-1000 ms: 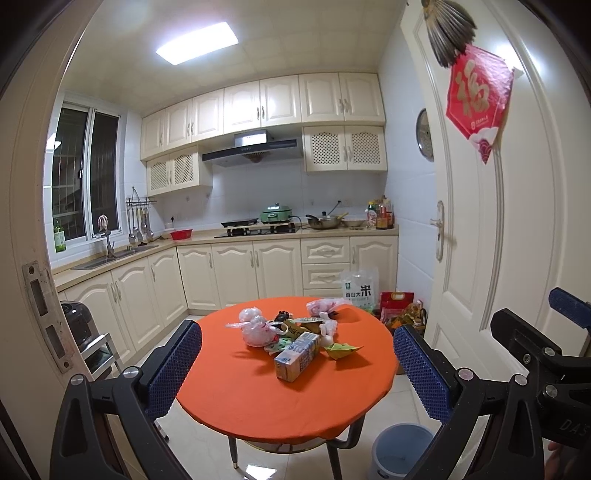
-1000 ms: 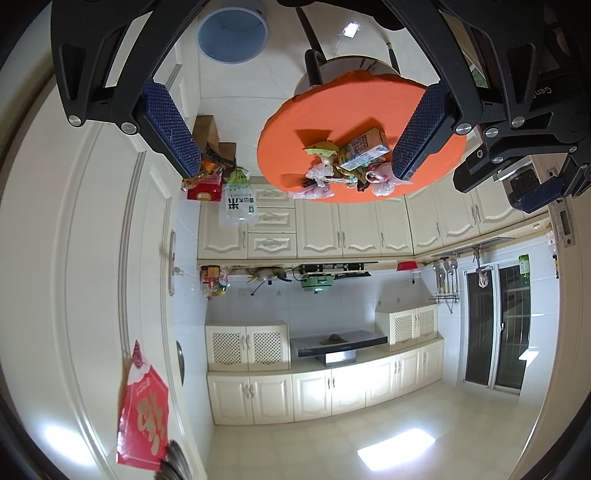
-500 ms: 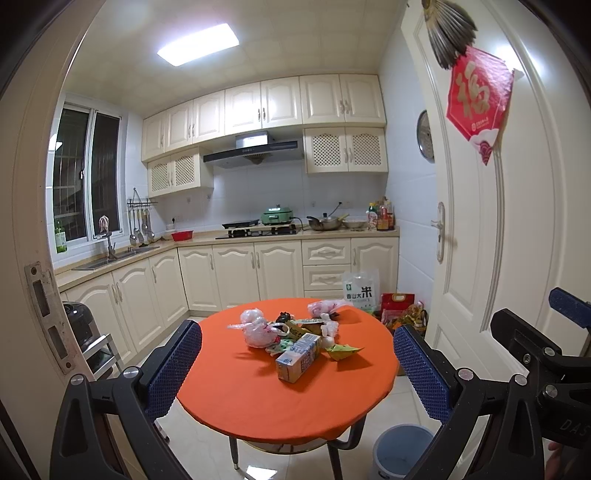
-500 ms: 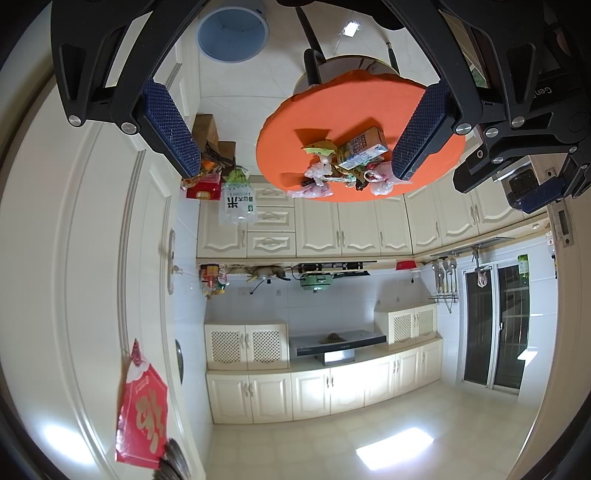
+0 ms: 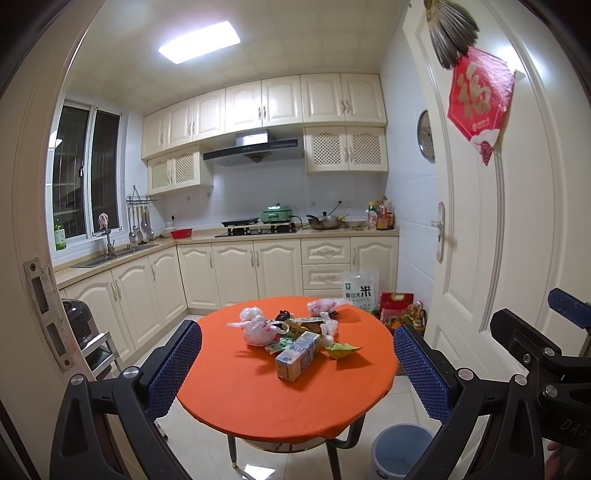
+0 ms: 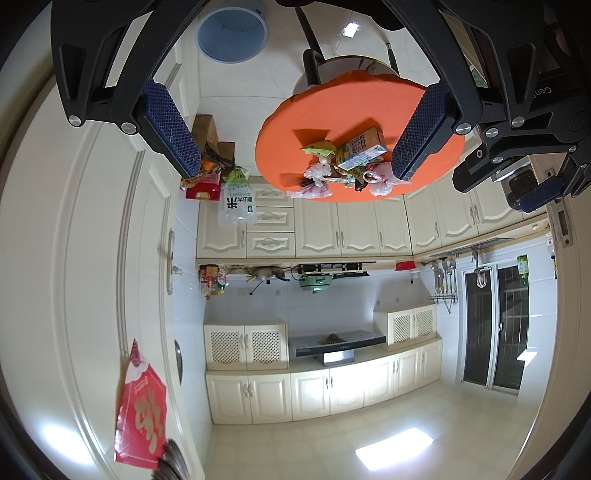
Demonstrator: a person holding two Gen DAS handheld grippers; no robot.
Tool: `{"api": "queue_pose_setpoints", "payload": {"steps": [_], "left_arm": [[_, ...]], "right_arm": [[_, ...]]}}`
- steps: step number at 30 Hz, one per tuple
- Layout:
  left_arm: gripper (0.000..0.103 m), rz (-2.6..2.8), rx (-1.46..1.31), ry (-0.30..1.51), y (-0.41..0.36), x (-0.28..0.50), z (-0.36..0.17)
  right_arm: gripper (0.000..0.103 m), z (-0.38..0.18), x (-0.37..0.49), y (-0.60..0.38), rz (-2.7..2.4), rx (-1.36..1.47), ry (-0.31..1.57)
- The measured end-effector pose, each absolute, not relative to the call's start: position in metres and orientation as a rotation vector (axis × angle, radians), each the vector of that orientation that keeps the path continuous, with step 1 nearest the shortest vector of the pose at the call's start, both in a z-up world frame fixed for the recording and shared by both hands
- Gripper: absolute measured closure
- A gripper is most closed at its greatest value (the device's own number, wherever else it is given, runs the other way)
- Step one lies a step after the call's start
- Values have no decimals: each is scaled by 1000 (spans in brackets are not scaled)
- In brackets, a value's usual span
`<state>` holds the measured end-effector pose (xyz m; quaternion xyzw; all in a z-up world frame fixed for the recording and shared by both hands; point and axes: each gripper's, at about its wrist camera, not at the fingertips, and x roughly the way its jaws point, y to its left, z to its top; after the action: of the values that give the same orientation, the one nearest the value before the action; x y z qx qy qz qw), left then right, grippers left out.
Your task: Collect trash
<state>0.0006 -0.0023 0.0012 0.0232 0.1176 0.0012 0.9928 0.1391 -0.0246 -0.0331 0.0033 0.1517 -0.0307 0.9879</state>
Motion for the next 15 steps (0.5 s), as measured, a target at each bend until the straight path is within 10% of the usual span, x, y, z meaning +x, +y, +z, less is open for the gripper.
{"api": "queue_pose_setpoints", "payload": {"steps": [15], "left_arm": [[1,-1,41,243,0,3,3]], "right_arm": [[0,-34,143,-24,-60,6,311]]}}
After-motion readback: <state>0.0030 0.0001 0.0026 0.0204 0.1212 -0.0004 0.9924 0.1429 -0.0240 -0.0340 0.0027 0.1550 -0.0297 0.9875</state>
